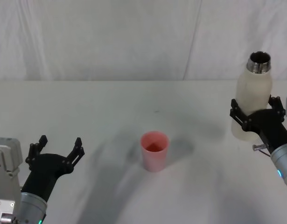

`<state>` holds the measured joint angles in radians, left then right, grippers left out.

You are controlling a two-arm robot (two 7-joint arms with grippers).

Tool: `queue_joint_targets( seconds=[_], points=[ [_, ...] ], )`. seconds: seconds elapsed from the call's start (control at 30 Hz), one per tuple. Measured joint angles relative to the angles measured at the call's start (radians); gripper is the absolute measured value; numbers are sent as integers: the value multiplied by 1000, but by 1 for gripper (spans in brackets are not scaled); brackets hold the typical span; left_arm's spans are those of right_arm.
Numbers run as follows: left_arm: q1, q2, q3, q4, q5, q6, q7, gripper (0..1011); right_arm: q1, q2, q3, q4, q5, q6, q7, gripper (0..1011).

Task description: Grasp the thermos with one hand and pour water into the cup lid.

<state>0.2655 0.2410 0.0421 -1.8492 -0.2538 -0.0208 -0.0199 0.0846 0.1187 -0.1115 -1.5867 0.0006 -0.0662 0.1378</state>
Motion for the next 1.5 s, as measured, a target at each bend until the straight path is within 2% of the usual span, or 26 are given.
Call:
queue_joint_targets(
  seconds=[0.2, 0.63, 0.83, 1.5],
  points=[
    [0, 0, 0, 0, 0, 0, 0, 1001, 3, -2, 0, 15, 16, 0, 5, 951],
    [0, 0, 0, 0, 0, 0, 0, 1001, 8, -16, -6, 64, 93, -8, 31, 951],
    [0, 0, 0, 0, 0, 0, 0, 1001, 12, -22, -9, 87, 111, -16, 32, 951],
    [0, 0, 0, 0, 0, 0, 0, 1001, 27, -11, -2, 132, 90, -42, 0, 951]
  ],
)
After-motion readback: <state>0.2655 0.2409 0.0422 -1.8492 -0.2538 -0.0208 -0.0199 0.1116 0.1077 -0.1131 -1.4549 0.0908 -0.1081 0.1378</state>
